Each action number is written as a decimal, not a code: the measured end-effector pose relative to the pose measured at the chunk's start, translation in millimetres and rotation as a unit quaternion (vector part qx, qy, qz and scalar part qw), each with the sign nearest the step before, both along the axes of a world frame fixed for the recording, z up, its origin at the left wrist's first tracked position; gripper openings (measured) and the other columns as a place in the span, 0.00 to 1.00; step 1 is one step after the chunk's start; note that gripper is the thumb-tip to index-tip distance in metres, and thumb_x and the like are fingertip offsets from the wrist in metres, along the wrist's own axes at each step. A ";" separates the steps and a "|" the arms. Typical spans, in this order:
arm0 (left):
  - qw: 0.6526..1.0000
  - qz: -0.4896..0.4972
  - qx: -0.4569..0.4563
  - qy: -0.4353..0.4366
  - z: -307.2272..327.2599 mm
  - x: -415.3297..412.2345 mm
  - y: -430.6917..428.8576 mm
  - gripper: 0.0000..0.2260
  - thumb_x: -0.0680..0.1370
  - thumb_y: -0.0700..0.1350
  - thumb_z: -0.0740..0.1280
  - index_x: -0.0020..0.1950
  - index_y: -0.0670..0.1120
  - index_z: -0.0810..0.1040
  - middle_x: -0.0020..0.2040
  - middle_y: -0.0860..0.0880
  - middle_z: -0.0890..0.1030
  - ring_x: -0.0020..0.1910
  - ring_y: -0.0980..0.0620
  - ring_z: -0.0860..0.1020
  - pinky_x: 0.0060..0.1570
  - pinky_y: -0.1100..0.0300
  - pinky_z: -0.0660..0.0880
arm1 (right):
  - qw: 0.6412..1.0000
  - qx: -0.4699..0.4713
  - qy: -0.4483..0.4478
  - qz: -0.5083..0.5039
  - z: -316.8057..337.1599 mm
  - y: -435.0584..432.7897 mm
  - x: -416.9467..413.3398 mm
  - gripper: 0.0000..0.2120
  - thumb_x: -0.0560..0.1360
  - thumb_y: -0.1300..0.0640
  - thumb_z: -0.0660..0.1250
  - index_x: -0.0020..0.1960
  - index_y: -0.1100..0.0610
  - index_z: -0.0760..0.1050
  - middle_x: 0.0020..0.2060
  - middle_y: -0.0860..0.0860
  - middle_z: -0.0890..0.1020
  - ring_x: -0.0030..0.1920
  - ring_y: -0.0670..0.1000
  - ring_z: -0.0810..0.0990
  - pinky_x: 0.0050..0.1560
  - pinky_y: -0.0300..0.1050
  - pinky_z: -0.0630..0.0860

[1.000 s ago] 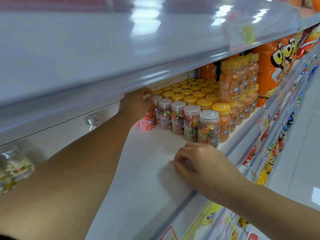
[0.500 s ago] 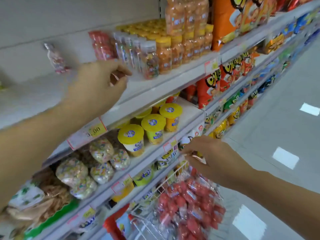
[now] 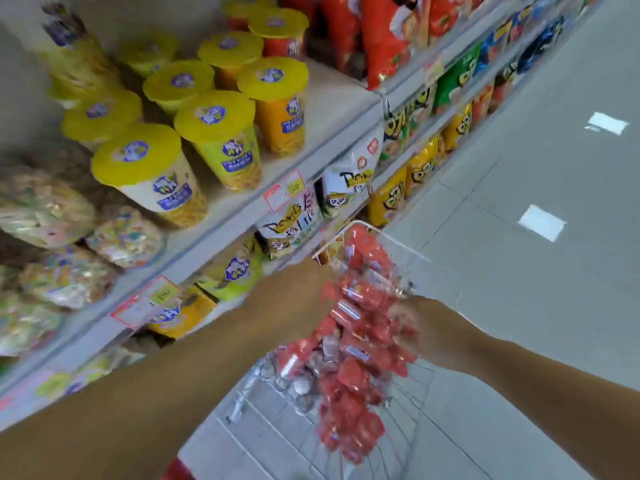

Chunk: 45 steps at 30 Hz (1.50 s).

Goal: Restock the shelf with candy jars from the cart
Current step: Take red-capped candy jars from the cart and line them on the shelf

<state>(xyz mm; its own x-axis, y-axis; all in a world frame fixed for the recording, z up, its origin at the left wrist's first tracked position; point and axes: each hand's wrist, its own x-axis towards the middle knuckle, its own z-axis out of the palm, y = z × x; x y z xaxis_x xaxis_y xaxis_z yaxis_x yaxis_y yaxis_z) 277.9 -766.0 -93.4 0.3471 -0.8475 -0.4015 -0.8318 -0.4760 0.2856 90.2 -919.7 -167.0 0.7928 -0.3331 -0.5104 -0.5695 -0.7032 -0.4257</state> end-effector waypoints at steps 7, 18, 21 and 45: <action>1.000 0.018 0.023 0.005 -115.9 0.6 -13.2 0.28 0.81 0.45 0.63 0.79 0.54 0.56 0.72 0.47 0.69 0.69 0.45 0.71 0.60 0.48 0.75 | 0.993 -0.095 0.014 -0.071 -75.0 0.1 35.8 0.31 0.78 0.49 0.65 0.78 0.55 0.59 0.71 0.55 0.69 0.69 0.57 0.68 0.66 0.52 0.72; 0.997 0.026 0.041 -0.061 -150.6 3.7 -31.5 0.35 0.73 0.36 0.71 0.77 0.49 0.60 0.62 0.45 0.73 0.61 0.42 0.75 0.50 0.49 0.76 | 0.974 -0.203 0.034 -0.091 -97.3 1.5 58.1 0.26 0.79 0.41 0.63 0.69 0.56 0.67 0.61 0.54 0.77 0.66 0.57 0.70 0.66 0.53 0.66; 0.998 0.067 0.008 -0.018 -126.1 8.3 -27.7 0.24 0.79 0.42 0.68 0.73 0.49 0.66 0.62 0.46 0.73 0.58 0.43 0.77 0.52 0.47 0.77 | 0.981 -0.086 -0.041 -0.170 -71.1 0.7 54.8 0.23 0.78 0.46 0.67 0.69 0.54 0.68 0.55 0.53 0.79 0.59 0.55 0.75 0.55 0.49 0.72; 0.880 0.225 -0.413 0.059 353.5 78.1 83.0 0.15 0.71 0.51 0.77 0.53 0.62 0.76 0.49 0.61 0.81 0.46 0.64 0.79 0.43 0.76 0.71 | 0.915 0.018 -0.403 -0.023 395.5 49.6 123.1 0.20 0.79 0.57 0.67 0.66 0.39 0.69 0.57 0.34 0.73 0.56 0.35 0.72 0.49 0.24 0.69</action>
